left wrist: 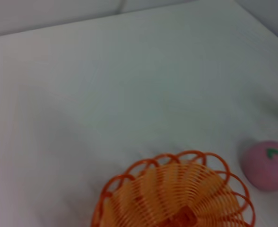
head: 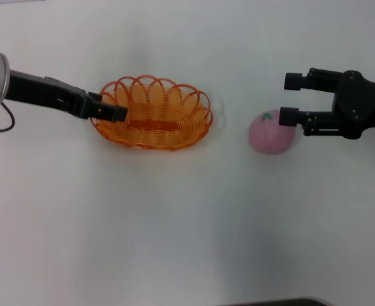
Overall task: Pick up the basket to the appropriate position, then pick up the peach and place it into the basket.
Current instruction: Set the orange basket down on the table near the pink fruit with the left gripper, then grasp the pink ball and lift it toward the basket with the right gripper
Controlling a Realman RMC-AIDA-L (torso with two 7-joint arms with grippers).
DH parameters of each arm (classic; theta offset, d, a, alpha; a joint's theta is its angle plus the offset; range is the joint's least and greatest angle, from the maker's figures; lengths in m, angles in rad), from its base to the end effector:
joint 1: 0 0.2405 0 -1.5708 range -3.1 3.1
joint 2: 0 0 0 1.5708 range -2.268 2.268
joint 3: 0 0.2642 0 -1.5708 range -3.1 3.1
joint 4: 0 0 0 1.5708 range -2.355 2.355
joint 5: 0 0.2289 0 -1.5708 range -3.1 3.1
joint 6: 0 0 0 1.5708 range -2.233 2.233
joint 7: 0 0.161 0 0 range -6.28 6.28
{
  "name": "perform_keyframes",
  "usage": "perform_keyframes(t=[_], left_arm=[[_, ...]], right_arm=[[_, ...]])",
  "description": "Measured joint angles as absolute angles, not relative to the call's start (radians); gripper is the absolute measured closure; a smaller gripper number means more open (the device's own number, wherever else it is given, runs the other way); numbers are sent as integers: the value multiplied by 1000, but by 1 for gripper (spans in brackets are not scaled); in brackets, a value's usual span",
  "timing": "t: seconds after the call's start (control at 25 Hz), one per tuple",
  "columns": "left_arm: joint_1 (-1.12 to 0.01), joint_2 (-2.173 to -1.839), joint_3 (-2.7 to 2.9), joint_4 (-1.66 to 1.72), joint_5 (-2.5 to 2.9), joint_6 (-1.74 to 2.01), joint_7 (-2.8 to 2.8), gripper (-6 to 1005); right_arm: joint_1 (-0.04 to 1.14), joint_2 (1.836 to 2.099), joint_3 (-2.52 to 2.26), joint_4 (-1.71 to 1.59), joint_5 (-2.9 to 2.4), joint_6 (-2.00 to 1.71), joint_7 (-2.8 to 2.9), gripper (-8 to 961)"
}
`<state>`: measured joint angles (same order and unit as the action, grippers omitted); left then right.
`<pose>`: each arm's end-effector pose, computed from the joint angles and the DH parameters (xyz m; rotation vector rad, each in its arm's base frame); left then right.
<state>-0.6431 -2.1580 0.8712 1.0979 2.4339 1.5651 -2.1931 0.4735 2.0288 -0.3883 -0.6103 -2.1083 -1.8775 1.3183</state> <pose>-0.2166 0.3888 -0.0111 -2.6966 -1.1029 -0.0723 0.2970 0.3058 0.0260 -2.7028 0.6551 0.9637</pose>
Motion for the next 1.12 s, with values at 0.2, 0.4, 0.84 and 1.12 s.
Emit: perform_keyframes(t=[0.2, 0.4, 0.84, 1.12], left_arm=[[-617, -2160, 879, 1098, 2378, 1626, -1958, 283], [-601, -2162, 879, 1087, 2365, 1629, -1840, 282], [-528, -2164, 862, 1057, 2225, 1626, -1740, 288], [-505, -2158, 721, 884, 2164, 1652, -1530, 288]], right_arm=[[461, 2033, -387, -584, -2055, -1868, 1345, 98], [461, 2035, -387, -579, -2049, -1859, 1380, 98], [450, 2037, -387, -578, -2037, -1817, 1387, 99], [452, 2035, -387, -578, -2037, -1768, 1387, 98]])
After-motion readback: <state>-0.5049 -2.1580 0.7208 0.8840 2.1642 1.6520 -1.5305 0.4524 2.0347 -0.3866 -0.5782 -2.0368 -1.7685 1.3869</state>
